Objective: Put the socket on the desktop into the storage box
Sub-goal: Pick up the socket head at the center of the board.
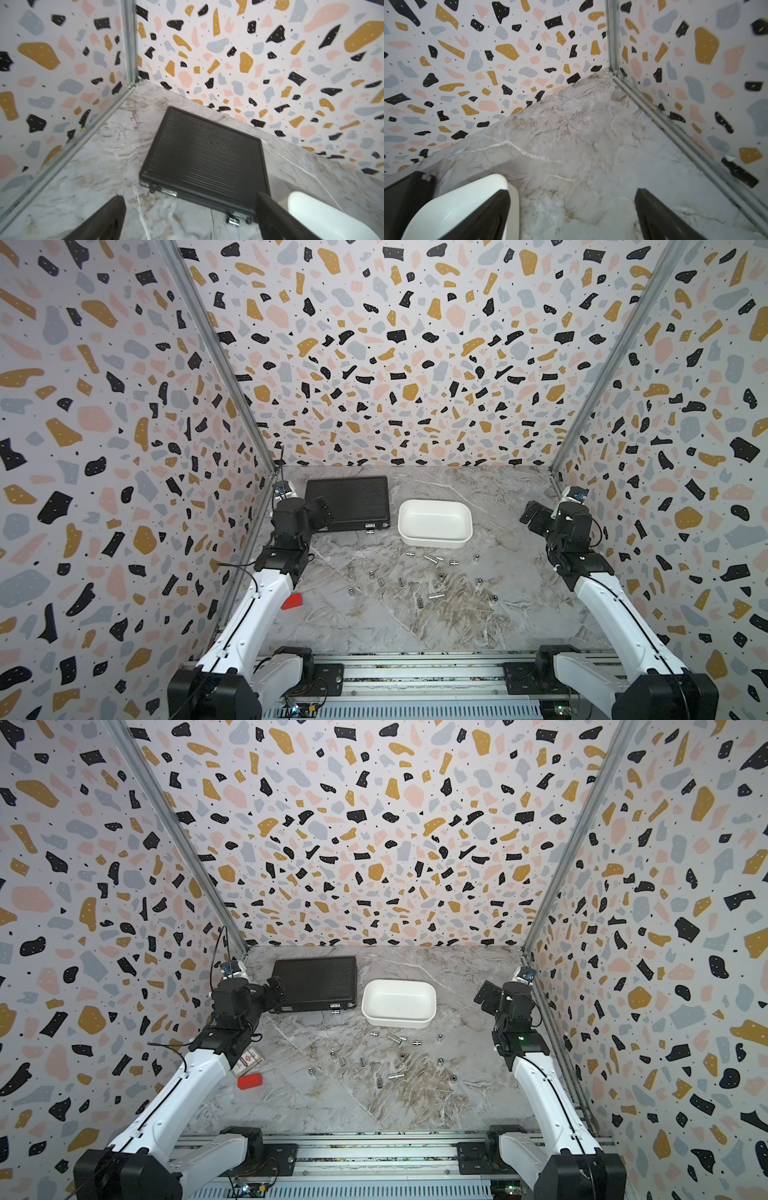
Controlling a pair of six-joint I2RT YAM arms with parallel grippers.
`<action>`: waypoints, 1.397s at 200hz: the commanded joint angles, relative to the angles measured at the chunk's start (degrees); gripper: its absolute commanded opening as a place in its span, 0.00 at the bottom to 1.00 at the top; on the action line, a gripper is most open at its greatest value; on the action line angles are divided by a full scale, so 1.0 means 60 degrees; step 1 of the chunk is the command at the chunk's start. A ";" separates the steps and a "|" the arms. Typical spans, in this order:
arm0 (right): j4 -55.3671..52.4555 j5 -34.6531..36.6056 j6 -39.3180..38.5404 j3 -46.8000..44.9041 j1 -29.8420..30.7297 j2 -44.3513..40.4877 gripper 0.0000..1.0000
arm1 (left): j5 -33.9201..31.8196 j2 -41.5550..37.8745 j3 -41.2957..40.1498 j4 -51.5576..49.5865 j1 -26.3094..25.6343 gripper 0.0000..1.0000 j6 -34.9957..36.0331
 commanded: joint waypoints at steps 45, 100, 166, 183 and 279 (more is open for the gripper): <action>-0.5109 -0.3032 0.0210 0.1981 0.0009 0.0680 0.88 | 0.4568 0.0026 0.0885 -0.3660 -0.0017 0.94 0.0010; -0.6545 -0.3203 -0.0246 0.2633 0.0434 0.2403 0.78 | 0.5487 -0.0336 0.0240 -0.3819 -0.1132 0.88 -0.0371; -0.6745 -0.3038 -0.0397 0.3384 0.1286 0.4175 0.72 | 0.5456 -0.0293 -0.0565 -0.2300 -0.2675 0.88 -0.1148; -0.6753 -0.3101 -0.0415 0.3564 0.1419 0.4524 0.70 | 0.5389 -0.0146 -0.0653 -0.1994 -0.3051 0.88 -0.1322; -0.6822 -0.3052 -0.0469 0.4480 0.2131 0.6518 0.57 | 0.4886 0.0393 -0.0835 -0.1319 -0.4439 0.88 -0.1675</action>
